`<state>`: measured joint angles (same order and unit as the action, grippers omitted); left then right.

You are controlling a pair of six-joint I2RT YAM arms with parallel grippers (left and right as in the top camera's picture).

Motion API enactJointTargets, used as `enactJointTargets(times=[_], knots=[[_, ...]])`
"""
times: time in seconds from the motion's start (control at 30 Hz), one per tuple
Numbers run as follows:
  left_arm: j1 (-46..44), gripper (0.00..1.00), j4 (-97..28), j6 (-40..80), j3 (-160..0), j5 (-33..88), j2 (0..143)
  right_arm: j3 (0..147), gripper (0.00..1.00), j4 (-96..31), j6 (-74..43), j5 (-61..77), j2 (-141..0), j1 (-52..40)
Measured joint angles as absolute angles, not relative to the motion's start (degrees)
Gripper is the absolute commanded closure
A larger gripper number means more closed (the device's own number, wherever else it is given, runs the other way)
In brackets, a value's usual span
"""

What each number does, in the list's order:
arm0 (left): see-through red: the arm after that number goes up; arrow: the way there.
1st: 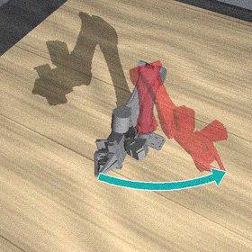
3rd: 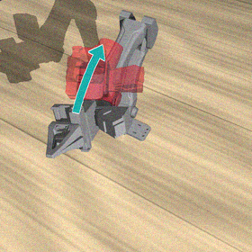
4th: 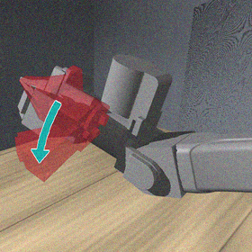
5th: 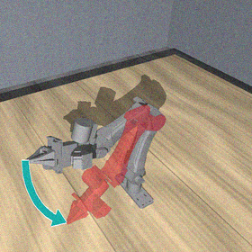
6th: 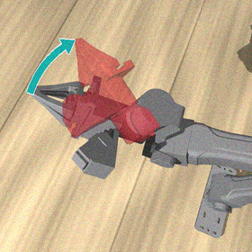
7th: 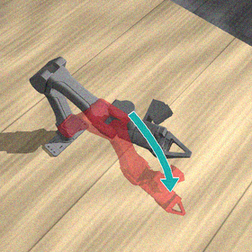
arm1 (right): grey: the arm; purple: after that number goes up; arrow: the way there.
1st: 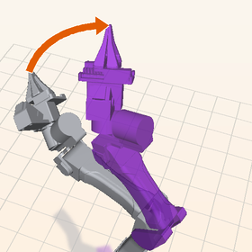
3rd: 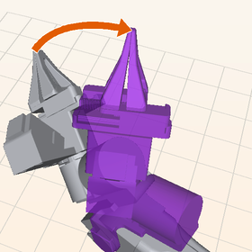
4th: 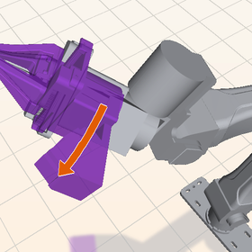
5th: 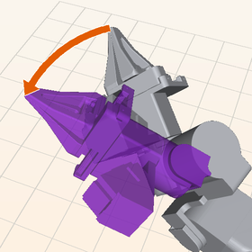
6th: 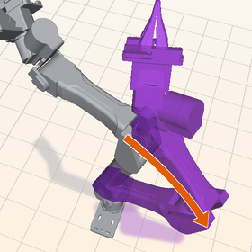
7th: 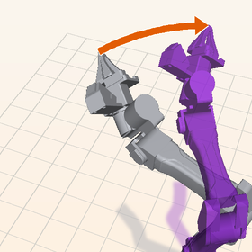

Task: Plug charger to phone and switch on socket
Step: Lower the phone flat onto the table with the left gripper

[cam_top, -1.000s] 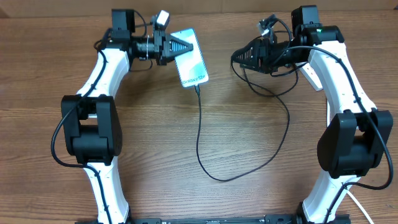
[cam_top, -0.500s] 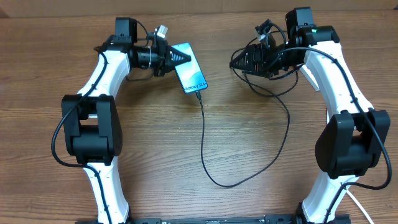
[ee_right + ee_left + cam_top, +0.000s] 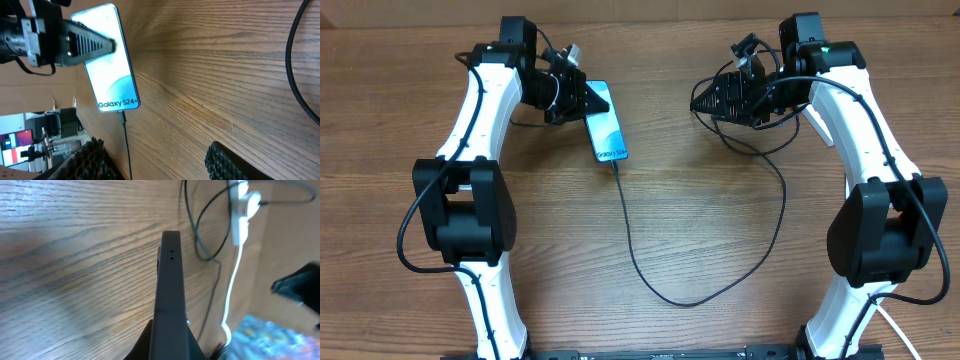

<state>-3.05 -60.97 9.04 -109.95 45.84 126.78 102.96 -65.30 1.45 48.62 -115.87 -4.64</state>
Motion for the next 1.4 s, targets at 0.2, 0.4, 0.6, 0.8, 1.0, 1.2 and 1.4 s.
enactJointTargets(times=[0.2, 0.4, 0.6, 0.8, 1.0, 1.2, 1.4], knots=[[-3.31, 0.96, -63.02, 0.91, -110.02, 44.62, 128.31, 102.96, 0.34, -65.6, 1.52, 48.62, -115.87, -4.64], [-3.42, 0.96, -63.31, -2.2, -110.02, 44.03, 134.02, 102.96, 0.34, -66.08, 1.48, 47.48, -115.87, -5.06], [-3.42, 0.96, -63.64, -3.38, -110.02, 43.29, 136.27, 102.96, 0.33, -66.0, 1.45, 46.11, -115.87, -7.25], [-3.79, 0.96, -63.7, -2.63, -110.04, 41.23, 137.58, 102.96, 0.33, -66.06, 1.43, 44.49, -115.87, -9.06], [-3.77, 0.85, -64.1, -0.89, -110.04, 41.04, 138.56, 102.96, 0.34, -66.54, 1.43, 43.44, -115.87, -9.15], [-3.79, 0.77, -63.77, 0.25, -110.04, 38.15, 139.33, 102.96, 0.33, -66.61, 1.43, 43.05, -115.87, -9.15], [-3.79, 0.75, -63.77, 1.15, -110.04, 37.5, 139.33, 102.96, 0.34, -66.59, 1.41, 43.0, -115.87, -9.15]])
